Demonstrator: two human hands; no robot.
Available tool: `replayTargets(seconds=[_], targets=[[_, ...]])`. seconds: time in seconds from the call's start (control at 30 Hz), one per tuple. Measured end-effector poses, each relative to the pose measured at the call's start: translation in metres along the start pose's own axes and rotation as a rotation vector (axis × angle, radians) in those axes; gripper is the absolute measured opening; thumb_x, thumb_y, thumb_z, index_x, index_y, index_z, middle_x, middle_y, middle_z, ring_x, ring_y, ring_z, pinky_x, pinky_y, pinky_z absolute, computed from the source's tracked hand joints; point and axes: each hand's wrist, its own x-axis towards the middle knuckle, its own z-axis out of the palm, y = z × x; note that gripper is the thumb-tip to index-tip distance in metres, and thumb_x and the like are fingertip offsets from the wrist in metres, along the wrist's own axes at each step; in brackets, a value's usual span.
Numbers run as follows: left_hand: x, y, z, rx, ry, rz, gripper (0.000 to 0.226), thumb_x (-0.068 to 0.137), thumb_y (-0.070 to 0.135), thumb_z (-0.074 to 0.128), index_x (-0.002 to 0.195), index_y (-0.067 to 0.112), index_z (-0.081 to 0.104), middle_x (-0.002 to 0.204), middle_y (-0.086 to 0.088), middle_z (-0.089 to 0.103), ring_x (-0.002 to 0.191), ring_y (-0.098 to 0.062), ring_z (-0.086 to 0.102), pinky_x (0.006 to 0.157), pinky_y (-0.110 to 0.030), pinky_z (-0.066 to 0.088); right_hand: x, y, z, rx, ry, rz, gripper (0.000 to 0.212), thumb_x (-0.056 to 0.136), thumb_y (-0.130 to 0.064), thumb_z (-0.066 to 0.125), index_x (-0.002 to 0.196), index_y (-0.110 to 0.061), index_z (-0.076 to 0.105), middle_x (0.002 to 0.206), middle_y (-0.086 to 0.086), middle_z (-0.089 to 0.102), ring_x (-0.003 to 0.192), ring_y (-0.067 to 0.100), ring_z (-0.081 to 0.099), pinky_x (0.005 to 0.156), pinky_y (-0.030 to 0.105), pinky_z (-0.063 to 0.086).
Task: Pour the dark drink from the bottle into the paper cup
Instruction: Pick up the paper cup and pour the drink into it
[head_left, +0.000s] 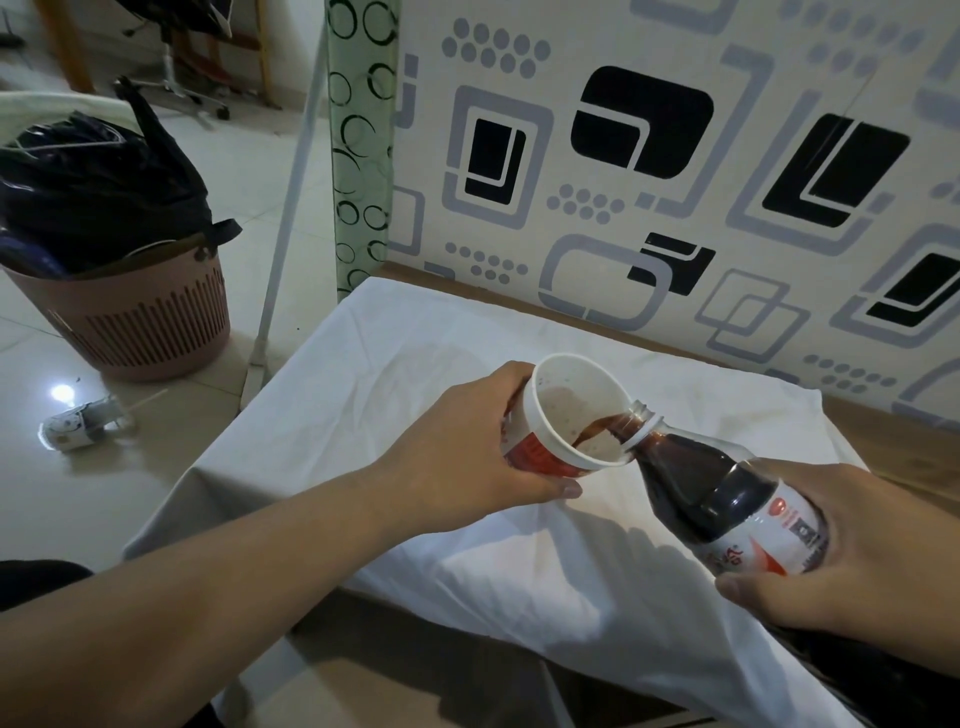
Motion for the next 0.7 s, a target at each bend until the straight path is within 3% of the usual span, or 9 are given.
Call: replayTargets(seconds=[0.13,0.27,0.7], targets=[[-0.0001,0.0005,0.0002,-0.002,0.002,0.004,0.075,0.057,0.070,0.072,0.120,0.054,0.035,0.110,0.037,0.049,0.104,0.010,0.048,0.074,-0.006,0.042,0.0008,0.0026,0.0010,-0.015,0.021,-0.011,0.055,0.045,-0.064,0.076,0.095,-0.045,0.063,0.064,-0.018,0.074,0.052,0.003,0.070,0.051,0.020,0.059],[0.0002,0.0006,0.0006,0.004,-0.001,-0.005,0.074,0.058,0.069,0.072,0.121,0.054,0.035,0.112,0.035,0.049,0.102,0.005,0.051,0.081,-0.016,0.045,0.0018,0.0023,0.0005,-0.017,0.032,-0.008,0.054,0.044,-0.065,0.075,0.094,-0.049,0.063,0.062,-0.022,0.073,0.053,-0.001,0.069,0.049,0.009,0.054],[0.0005,0.0012,-0.0015,0.013,0.007,0.004,0.074,0.057,0.069,0.072,0.119,0.054,0.035,0.110,0.035,0.050,0.102,0.007,0.051,0.076,-0.009,0.042,0.0043,0.0065,0.0026,-0.040,0.036,0.002,0.060,0.041,-0.069,0.074,0.098,-0.056,0.058,0.068,-0.028,0.073,0.058,-0.004,0.071,0.047,0.018,0.058]])
